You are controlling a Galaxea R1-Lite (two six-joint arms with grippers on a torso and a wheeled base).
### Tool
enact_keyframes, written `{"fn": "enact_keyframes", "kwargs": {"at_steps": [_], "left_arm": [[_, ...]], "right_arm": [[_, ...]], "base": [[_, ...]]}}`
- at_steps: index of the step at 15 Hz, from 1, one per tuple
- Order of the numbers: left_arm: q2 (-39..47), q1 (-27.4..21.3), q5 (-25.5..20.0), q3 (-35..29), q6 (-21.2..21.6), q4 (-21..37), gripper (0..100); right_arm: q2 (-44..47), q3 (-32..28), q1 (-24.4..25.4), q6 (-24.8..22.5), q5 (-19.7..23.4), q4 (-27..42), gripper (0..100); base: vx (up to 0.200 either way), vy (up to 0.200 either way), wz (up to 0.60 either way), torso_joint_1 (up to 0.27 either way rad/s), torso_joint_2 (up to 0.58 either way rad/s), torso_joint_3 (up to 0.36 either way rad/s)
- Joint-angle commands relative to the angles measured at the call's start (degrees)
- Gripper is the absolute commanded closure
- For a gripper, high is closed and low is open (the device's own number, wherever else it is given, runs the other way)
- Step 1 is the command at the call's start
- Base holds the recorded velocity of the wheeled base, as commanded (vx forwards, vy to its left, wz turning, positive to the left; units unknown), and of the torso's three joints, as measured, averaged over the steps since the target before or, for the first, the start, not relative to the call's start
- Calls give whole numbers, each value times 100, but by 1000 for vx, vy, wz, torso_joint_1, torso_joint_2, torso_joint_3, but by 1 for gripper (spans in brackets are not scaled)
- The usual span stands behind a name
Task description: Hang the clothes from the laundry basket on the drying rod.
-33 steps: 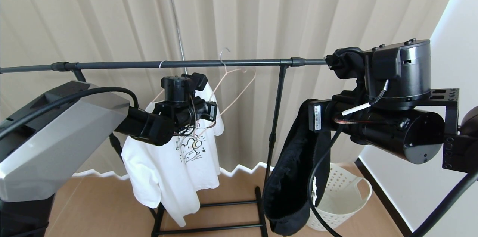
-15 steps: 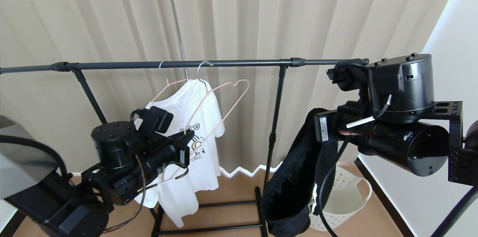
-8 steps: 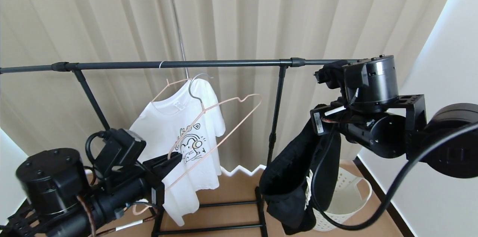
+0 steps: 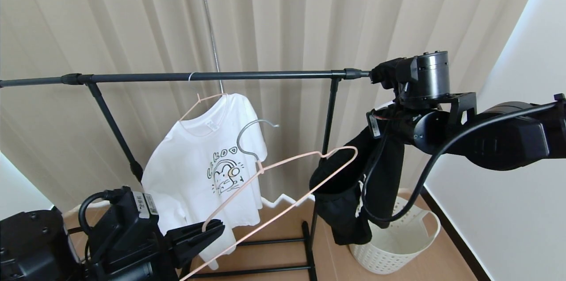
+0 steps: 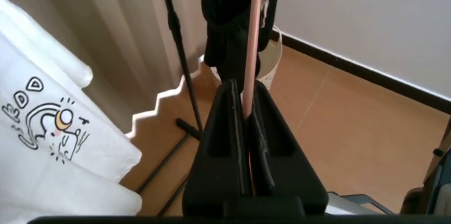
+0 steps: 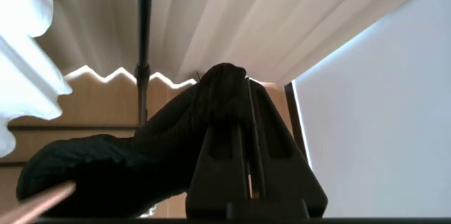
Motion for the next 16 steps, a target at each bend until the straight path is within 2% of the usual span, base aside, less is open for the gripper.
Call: {"fn": "enact_keyframes", "kwargs": {"at_steps": [1,4,9,16], "left_arm": [[182,-133,-108,-122,-32,5,100],[612,-292,-99,-324,-41,-30,100],[990,-195,-91,-816,-41,-30,100],[182,-133,-108,-51,-41,-30,100]], "right_arm": [[116,-121,16,-4,-67,-10,100],[-42,98,262,13,-295,-10,100],[-262,230,508,5,-313,-1,100],[-16,54,253,-4,-287,-10,100]], "base": [[0,0,0,0,0,0],[0,0,0,0,0,0],[0,0,0,0,0,0],[0,0,0,0,0,0]]}}
